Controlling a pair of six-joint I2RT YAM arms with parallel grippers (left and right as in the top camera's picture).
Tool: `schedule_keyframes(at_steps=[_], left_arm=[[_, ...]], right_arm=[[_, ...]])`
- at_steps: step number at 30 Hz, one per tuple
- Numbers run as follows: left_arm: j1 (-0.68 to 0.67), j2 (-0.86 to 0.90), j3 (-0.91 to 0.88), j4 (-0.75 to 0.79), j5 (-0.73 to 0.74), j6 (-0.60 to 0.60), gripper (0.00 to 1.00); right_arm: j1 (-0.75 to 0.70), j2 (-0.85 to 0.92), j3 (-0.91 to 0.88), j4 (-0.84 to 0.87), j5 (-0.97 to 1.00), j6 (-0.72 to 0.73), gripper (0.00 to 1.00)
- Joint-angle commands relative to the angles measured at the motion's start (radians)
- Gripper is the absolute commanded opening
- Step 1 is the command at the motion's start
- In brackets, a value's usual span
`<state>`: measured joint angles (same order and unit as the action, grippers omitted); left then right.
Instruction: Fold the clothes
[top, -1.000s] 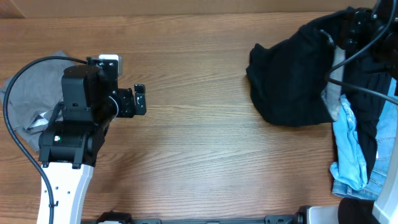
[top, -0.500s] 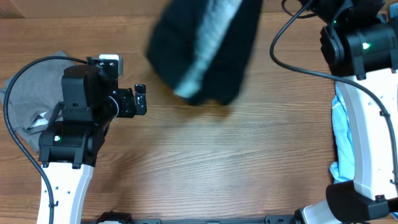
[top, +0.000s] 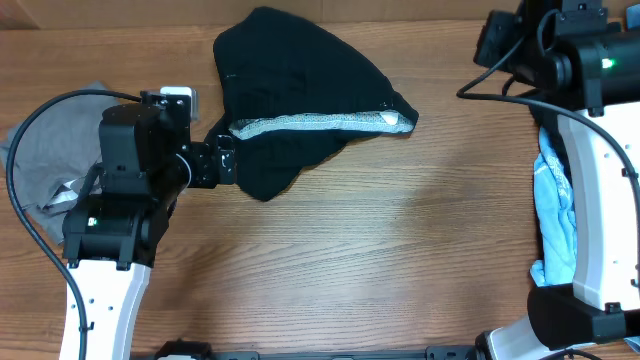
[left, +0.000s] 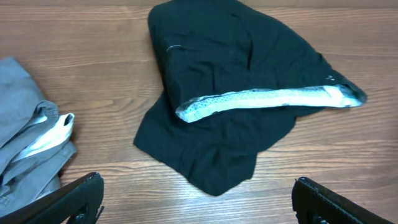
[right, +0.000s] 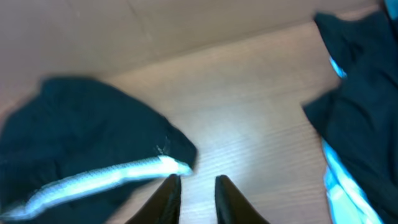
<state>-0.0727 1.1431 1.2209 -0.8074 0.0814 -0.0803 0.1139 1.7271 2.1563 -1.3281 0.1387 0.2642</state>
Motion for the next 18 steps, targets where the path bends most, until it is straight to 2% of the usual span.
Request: schedule_keyframes(at_steps=[1, 3, 7, 10, 11, 13, 17, 18], left_arm=[[-0.005, 0.120, 0.026, 0.006, -0.040, -0.056, 1.00], [-0.004, 0.227, 0.026, 0.049, -0.039, -0.056, 0.99], [-0.003, 0.467, 0.026, 0.229, -0.031, -0.066, 0.97], [-0.003, 0.625, 0.026, 0.385, 0.048, -0.093, 0.89], [-0.003, 0.646, 0.026, 0.417, 0.051, -0.110, 0.87], [-0.003, 0.685, 0.026, 0.492, 0.050, -0.142, 0.77], [-0.003, 0.751, 0.026, 0.560, 0.050, -0.225, 0.74], [-0.003, 0.760, 0.026, 0.577, 0.051, -0.238, 0.52]], right_arm=[[-0.045, -0.006, 0.014, -0.095, 0.019, -0.006, 0.26], [-0.075, -0.006, 0.014, -0.154, 0.019, -0.007, 0.27], [-0.121, -0.006, 0.014, -0.216, 0.018, -0.011, 0.27], [-0.123, -0.006, 0.014, -0.222, 0.018, -0.029, 0.26], [-0.123, -0.006, 0.014, -0.222, 0.018, -0.029, 0.27], [-0.123, -0.006, 0.014, -0.223, 0.018, -0.029, 0.27], [-0.123, -0.006, 0.014, -0.223, 0.018, -0.029, 0.26], [-0.123, -0.006, 0.014, -0.223, 0.018, -0.029, 0.26]])
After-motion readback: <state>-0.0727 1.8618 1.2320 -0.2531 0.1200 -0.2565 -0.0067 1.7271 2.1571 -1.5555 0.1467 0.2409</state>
